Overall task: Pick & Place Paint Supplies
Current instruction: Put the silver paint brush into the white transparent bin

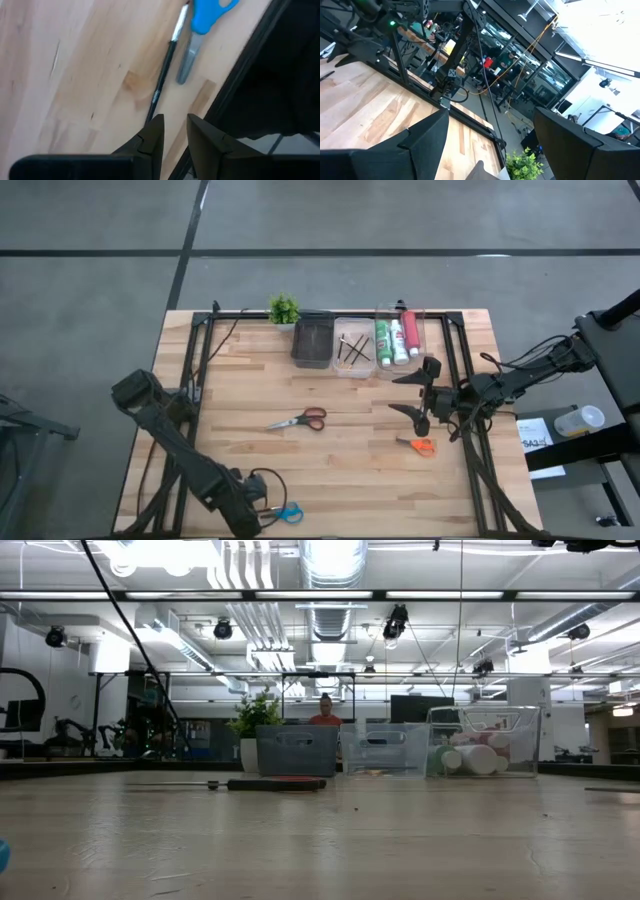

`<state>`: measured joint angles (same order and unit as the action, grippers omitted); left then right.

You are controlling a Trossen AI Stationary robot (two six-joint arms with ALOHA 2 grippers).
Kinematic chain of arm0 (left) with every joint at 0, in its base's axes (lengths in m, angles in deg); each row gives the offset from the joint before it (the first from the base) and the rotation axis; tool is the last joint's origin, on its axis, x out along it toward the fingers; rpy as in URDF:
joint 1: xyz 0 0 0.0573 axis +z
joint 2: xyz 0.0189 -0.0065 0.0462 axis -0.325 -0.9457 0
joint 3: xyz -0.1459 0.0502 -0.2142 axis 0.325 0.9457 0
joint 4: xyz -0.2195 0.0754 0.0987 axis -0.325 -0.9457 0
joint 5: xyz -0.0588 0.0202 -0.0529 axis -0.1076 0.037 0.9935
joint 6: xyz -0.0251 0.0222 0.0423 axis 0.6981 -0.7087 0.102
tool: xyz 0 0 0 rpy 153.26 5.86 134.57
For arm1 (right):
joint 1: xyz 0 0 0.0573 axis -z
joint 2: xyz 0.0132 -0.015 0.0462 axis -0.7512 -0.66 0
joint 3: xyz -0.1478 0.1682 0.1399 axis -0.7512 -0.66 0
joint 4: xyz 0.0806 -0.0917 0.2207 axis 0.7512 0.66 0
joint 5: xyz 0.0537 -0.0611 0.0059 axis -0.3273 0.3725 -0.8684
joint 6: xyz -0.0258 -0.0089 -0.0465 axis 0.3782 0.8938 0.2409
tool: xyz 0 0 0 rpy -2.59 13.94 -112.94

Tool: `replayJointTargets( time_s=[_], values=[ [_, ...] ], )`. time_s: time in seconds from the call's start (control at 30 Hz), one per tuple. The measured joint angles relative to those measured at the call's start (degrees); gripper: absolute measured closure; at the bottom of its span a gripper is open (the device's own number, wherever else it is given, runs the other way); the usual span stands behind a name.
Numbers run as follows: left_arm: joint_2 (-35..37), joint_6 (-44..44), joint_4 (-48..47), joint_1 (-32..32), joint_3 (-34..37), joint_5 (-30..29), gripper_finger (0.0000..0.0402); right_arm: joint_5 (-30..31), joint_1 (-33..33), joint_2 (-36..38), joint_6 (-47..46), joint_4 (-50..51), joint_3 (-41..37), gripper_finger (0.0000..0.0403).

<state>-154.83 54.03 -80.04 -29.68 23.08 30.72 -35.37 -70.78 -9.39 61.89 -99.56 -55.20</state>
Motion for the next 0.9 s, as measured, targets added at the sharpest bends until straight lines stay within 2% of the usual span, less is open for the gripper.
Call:
replayJointTargets(
  time_s=[0.4,0.57,0.7,0.9],
  values=[
    [0.1,-7.6,-1.9,2.2,-0.2,3.0,0.0309,0.0,0.0,0.0,-0.1,0.0,0.0,0.0115],
    [0.2,-12.4,-3.1,2.3,-0.1,2.7,0.0309,0.0,0.0,0.0,-0.3,0.0,0.0,0.0115],
    [0.2,-13.0,-3.7,2.3,-0.1,2.1,0.0309,0.0,0.0,0.0,-0.1,0.0,0.0,0.0115],
    [0.3,-13.1,-3.3,2.3,-0.1,-5.3,0.0309,0.0,0.0,0.0,-0.1,0.0,0.0,0.0115]
  ],
)
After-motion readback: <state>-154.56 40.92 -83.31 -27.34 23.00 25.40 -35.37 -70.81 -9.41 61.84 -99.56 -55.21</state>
